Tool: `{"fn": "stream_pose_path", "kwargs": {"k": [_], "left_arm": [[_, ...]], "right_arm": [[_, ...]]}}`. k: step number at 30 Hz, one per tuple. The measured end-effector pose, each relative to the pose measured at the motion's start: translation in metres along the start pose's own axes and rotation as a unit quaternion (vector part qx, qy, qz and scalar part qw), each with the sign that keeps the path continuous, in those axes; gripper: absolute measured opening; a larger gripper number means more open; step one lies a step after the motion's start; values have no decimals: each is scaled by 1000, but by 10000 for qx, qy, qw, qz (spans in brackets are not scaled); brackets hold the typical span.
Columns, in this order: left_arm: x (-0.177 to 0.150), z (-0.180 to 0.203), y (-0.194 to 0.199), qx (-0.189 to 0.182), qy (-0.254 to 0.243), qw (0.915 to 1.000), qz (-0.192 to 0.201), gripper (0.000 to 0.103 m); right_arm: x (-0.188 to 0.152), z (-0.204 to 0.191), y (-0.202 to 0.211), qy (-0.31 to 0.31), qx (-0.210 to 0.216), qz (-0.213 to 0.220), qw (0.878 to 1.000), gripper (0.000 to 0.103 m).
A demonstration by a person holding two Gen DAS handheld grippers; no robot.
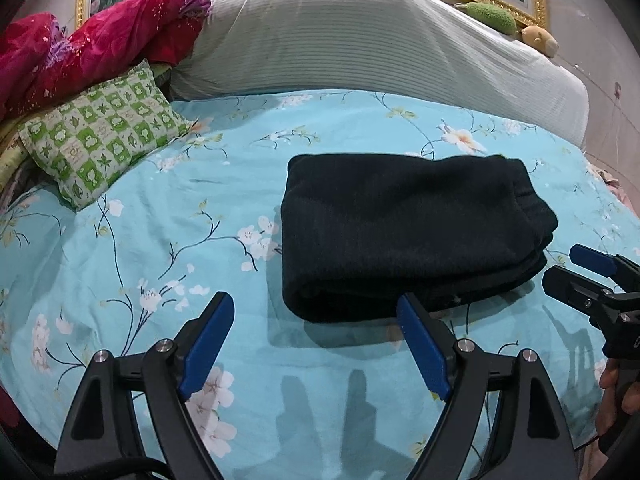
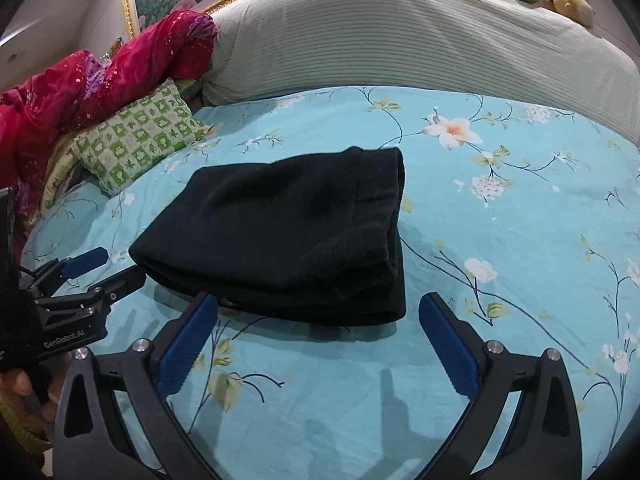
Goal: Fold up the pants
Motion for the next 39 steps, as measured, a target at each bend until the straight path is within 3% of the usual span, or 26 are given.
{"fn": "stream_pose_path", "kwargs": {"k": [15,39], "left_arm": [[-15,0,-10,33,-25,10000,-11,84],[-13,10,-2,212,-299,9992,178,89]], "right_arm": [[-14,-12,-8,543,-123,159,9983,102],[-21,-11,-19,452,7,173,9988,103]]}}
Point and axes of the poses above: each gripper's, at about its wrist camera, not at the fingertips, and y roughly against the way its jaws point, z to its right, x to its top, the point moved 3 cm from there along -y, roughly the way its jaws point, and after that the axes turned 14 degrees about z, right-handed, at the moved point
